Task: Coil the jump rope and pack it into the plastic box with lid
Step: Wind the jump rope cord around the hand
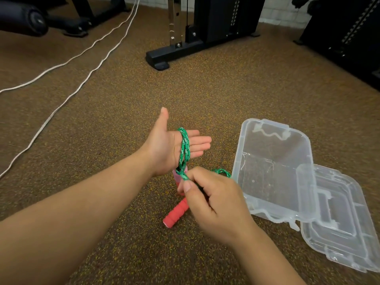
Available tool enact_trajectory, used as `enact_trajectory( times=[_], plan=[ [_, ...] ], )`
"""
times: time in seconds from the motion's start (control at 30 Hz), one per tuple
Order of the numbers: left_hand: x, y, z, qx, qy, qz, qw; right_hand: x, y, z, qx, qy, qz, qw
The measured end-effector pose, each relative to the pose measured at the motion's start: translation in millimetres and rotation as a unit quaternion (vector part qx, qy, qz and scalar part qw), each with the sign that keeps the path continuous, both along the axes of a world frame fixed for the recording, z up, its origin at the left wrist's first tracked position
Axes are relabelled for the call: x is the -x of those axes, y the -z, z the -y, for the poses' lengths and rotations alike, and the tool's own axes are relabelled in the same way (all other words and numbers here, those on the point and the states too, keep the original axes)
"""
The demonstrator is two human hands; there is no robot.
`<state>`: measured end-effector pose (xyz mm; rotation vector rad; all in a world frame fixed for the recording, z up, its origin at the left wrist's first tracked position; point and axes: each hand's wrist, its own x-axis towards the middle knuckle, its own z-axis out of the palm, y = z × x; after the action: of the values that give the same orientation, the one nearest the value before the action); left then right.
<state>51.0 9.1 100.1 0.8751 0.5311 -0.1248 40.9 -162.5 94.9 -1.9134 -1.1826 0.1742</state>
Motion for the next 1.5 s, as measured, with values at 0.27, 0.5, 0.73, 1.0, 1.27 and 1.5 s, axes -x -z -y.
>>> enact_trajectory(
  times=[0.27,0.5,0.73,1.0,1.27,1.5],
  plan=[
    [18,2,-4,-0.039,0.136,-0.008,0.99,-23,-15,-2,-0.045,0.003,0.008,0.999],
    [31,7,-3,-0.075,0.367,-0.005,0.927,-44,-11,-2,-0.039,0.035,0.027,0.998],
    [40,1,0,0.008,0.46,0.044,0.887,-50,18,-5,-0.097,0.08,-0.201,0.971],
    [36,-1,4,0.021,0.29,0.079,0.953,-22,72,-9,-0.098,0.074,-0.38,0.917],
    [23,2,0,0.007,0.056,0.055,0.997,2,82,-6,0.079,0.089,-0.177,0.977],
    [15,1,2,-0.043,-0.002,0.022,0.999,7,59,-6,0.089,0.033,-0.068,0.993]
  ],
)
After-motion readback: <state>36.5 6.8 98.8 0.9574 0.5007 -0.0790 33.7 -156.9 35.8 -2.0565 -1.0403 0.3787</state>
